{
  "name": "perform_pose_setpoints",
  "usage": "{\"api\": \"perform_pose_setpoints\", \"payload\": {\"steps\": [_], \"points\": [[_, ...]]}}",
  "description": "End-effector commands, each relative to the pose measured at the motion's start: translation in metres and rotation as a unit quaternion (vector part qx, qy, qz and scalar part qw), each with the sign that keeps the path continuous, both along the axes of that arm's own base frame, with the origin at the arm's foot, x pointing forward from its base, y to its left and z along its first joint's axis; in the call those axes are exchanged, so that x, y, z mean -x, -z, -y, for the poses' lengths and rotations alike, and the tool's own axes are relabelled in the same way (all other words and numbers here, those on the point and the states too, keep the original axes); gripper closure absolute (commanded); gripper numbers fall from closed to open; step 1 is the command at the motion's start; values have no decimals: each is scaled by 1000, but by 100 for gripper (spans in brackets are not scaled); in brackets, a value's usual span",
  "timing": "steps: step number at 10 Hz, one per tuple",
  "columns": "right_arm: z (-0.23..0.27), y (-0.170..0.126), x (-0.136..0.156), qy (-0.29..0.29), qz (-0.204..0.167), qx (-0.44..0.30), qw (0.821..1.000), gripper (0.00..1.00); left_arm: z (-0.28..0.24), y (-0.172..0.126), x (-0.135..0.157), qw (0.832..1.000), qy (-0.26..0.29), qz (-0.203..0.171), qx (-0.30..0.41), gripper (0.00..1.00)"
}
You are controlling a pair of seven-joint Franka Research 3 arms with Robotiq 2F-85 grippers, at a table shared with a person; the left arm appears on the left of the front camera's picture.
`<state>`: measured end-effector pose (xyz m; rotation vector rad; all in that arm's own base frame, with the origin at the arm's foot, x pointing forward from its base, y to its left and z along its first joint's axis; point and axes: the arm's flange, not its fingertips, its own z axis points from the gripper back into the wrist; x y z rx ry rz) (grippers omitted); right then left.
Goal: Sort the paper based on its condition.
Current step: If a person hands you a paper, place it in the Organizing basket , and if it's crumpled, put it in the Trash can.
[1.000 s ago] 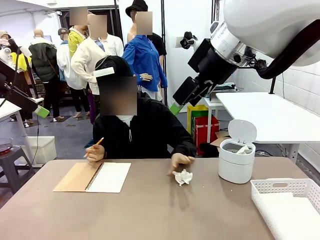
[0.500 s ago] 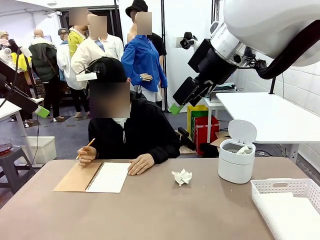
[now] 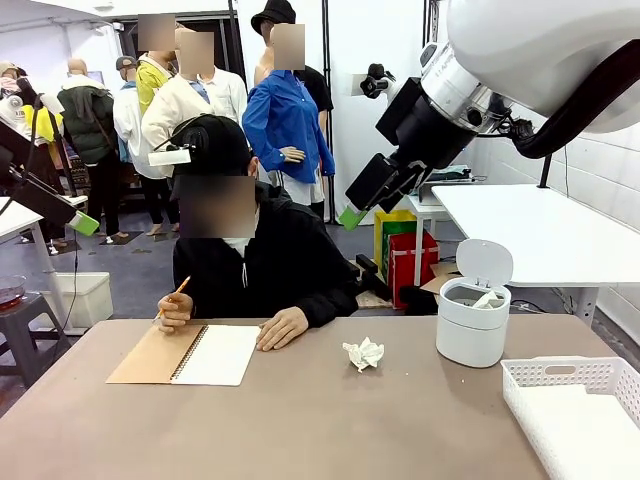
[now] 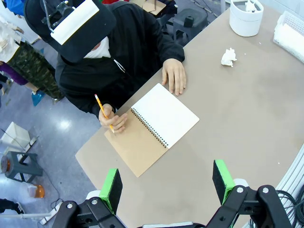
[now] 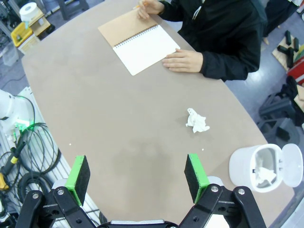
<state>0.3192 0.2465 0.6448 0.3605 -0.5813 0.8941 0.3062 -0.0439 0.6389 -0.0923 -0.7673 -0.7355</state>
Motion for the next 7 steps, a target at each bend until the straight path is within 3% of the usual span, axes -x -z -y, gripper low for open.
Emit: {"api": "perform_pose_setpoints", "payload": {"steps": [1,5,6,7], "points": [[-1,5,-6,1,-21,4,1000,0,0,1,0,1000,0,-2,0,0],[-13,35,-47,11,-134,20,991,0,0,1,0,1000,0,-2,0,0],[-20,49,-59,3,-134,40,990,0,0,1,0,1000,0,-2,0,0],[-29,66,-73,-2,-157,46,986,0,0,1,0,1000,0,-2,0,0]]}}
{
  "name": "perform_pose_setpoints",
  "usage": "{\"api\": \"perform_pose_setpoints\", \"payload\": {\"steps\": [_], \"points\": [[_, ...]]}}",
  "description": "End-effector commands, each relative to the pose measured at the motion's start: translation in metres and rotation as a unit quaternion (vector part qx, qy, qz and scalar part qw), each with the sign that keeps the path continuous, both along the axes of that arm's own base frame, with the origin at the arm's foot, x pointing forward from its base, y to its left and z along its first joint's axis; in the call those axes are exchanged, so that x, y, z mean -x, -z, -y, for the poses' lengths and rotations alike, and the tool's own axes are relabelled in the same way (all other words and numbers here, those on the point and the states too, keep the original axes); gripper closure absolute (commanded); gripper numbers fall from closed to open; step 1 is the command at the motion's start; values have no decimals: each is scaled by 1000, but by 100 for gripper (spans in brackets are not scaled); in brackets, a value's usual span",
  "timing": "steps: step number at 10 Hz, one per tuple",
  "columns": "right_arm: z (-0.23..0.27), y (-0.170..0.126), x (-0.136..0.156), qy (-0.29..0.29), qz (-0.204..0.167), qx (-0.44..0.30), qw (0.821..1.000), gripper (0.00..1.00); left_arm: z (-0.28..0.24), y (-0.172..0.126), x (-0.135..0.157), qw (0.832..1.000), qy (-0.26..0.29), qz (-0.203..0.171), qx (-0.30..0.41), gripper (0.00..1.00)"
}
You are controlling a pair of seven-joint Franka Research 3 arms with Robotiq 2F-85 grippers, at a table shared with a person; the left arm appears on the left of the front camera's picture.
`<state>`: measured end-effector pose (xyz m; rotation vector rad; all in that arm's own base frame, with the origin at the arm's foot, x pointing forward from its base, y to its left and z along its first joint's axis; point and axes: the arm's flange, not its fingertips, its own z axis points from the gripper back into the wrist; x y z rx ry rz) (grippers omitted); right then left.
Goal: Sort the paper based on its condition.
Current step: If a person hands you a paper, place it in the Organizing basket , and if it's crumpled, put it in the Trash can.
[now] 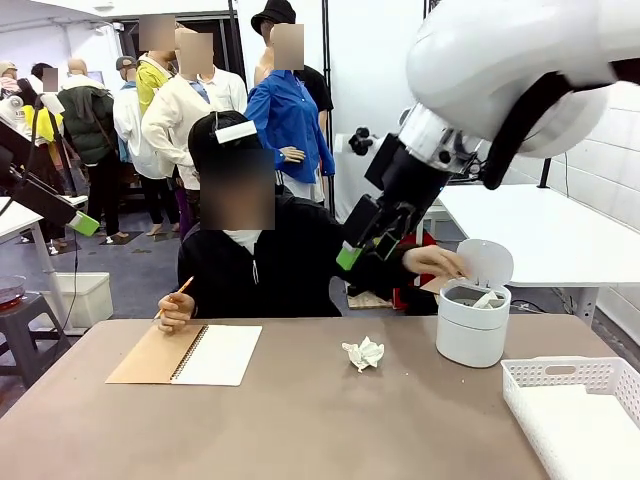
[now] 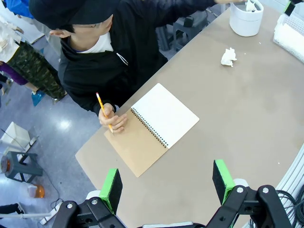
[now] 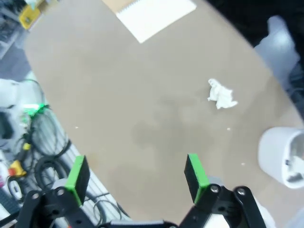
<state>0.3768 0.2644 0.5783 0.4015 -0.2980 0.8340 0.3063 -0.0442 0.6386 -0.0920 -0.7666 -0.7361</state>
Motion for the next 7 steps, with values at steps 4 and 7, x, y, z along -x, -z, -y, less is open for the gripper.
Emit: {"api": "perform_pose_setpoints", "payload": {"steps": [4,7], "points": [[-37,72,-59,3,-101,60,993,0,0,1,0,1000,0,-1,0,0],[-42,107,-79,3,-124,89,988,0,0,1,0,1000,0,-1,0,0]]}}
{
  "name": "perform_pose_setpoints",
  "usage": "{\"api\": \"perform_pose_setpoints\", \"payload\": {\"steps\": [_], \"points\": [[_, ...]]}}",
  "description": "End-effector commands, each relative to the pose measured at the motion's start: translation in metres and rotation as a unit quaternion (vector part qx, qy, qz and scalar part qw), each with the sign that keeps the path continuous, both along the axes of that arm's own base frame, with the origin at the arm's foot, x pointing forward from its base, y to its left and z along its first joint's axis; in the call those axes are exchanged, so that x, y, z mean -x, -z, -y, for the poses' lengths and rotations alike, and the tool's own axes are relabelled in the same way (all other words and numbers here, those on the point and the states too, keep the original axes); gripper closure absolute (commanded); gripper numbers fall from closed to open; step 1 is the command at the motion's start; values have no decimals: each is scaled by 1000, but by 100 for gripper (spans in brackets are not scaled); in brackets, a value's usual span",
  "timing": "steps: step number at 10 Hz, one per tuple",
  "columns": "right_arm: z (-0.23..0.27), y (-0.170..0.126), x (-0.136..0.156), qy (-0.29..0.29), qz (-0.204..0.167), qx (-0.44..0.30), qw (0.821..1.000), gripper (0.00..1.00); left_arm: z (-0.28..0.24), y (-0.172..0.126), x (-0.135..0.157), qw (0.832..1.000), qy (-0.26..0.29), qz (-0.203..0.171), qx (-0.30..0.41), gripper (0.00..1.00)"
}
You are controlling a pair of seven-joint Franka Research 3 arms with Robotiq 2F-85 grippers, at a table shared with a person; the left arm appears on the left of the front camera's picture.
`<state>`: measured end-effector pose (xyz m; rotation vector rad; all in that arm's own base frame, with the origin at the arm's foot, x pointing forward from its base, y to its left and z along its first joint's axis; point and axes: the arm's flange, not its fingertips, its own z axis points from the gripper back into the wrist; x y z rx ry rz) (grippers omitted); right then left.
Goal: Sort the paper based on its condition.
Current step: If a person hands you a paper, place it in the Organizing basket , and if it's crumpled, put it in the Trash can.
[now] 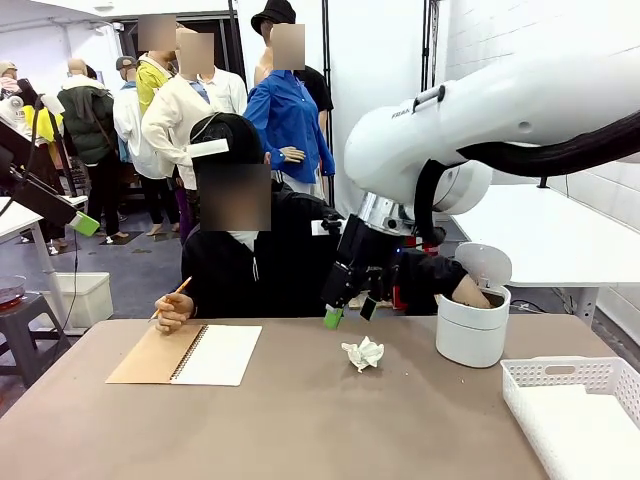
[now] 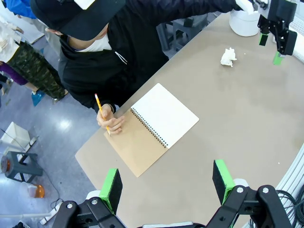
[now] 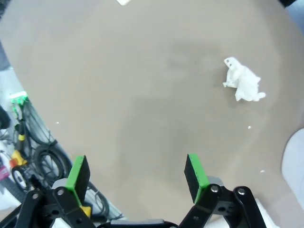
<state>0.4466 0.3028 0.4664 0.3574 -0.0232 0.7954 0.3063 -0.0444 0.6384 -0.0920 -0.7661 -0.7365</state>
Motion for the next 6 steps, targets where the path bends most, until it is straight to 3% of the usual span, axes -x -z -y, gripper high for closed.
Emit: {"api": "perform_pose_setpoints", "payload": {"steps": [1,6], "points": [[-5,4,-14,2,-15,21,1000,0,0,0,0,1000,-1,-1,0,0],[-1,13,-11,-1,-12,10,1000,0,0,0,0,1000,-1,-1,0,0]]}}
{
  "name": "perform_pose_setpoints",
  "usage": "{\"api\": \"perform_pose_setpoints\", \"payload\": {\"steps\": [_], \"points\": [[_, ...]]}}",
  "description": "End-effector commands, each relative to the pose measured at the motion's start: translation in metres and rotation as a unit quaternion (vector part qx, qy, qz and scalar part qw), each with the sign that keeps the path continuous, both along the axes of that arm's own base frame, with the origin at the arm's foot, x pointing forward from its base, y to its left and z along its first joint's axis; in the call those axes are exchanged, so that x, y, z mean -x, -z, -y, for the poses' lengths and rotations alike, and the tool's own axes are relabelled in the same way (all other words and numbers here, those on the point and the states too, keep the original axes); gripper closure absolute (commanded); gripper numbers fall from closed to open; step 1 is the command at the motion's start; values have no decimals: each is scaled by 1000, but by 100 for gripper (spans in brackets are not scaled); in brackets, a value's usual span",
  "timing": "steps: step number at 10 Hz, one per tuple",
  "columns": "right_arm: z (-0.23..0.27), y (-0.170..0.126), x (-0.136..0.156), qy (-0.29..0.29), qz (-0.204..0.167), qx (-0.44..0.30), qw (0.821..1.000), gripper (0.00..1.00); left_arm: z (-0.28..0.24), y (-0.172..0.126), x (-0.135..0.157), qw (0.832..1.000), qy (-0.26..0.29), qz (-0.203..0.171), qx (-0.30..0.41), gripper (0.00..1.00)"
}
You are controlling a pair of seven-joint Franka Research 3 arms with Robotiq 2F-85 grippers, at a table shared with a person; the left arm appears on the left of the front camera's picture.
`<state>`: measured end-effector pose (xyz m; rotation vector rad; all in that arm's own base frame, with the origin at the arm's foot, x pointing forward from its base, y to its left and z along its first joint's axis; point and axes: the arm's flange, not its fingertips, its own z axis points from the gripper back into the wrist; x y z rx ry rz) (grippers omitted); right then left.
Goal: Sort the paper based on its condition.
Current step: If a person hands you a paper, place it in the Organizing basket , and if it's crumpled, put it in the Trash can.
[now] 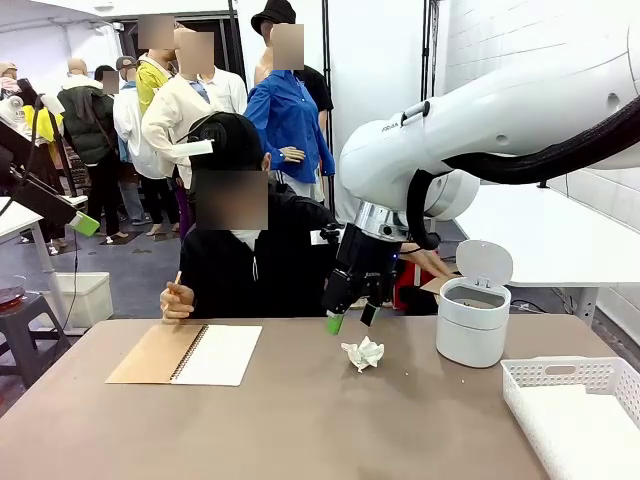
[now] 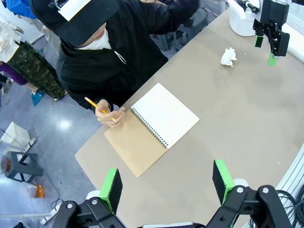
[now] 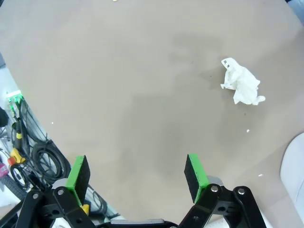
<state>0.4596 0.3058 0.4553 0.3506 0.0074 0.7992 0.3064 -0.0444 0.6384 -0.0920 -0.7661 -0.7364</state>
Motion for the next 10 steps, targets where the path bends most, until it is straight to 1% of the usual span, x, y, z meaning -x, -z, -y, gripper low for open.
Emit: {"api": "perform_pose_setpoints", "payload": {"steps": [1,2,3,4,6,7,8,9,10], "points": [[0,0,0,0,0,0,1000,0,0,0,0,1000,0,-1,0,0],[4,13,-13,24,1,14,1000,0,0,0,0,1000,0,-1,0,0],[5,33,-34,21,-9,34,999,0,0,0,0,1000,0,-1,0,0],[1,44,-47,12,-11,44,999,0,0,0,0,1000,0,-1,0,0],[2,59,-62,-5,-17,69,997,0,0,0,0,1000,0,-1,0,0],[-2,68,-68,-10,-12,77,997,0,0,0,0,1000,0,-1,0,0],[-4,77,-79,-23,6,87,996,0,0,0,0,1000,0,-1,0,0],[-7,83,-84,-26,9,87,996,0,0,0,0,1000,0,-1,0,0],[-7,88,-89,-30,19,99,994,0,0,0,0,1000,0,-1,0,0]]}}
